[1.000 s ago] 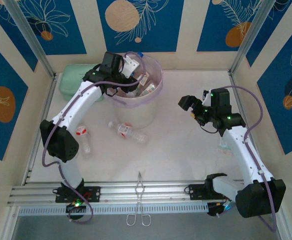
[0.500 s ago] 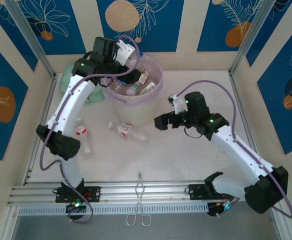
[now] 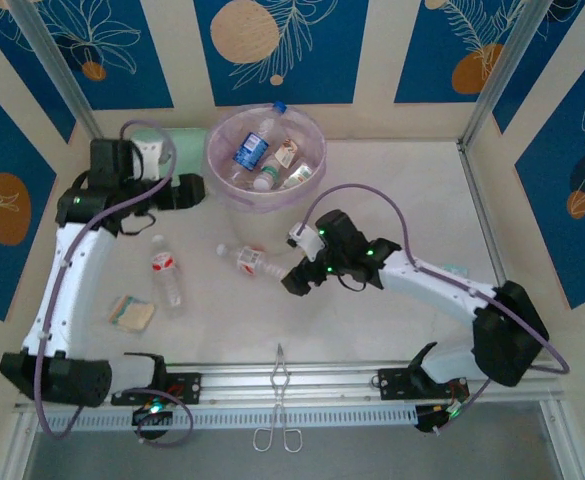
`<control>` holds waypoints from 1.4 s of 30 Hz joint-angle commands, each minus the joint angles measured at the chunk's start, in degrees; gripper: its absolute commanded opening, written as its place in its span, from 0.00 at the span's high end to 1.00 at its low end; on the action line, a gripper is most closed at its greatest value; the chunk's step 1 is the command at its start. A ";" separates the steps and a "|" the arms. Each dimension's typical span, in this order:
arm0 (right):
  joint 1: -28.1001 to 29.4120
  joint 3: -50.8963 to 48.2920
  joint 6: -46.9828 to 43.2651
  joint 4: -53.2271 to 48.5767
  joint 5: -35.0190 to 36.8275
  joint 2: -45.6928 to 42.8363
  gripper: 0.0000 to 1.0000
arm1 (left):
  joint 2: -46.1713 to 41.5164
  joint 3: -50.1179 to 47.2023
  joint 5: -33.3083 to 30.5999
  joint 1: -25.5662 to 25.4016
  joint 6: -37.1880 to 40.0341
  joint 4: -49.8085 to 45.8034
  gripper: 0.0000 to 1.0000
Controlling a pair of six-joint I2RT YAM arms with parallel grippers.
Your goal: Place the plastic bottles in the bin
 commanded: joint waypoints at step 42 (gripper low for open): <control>5.86 9.03 7.26 -2.28 -3.08 -10.64 0.50 | -12.11 -0.57 11.37 4.76 -16.21 10.70 0.00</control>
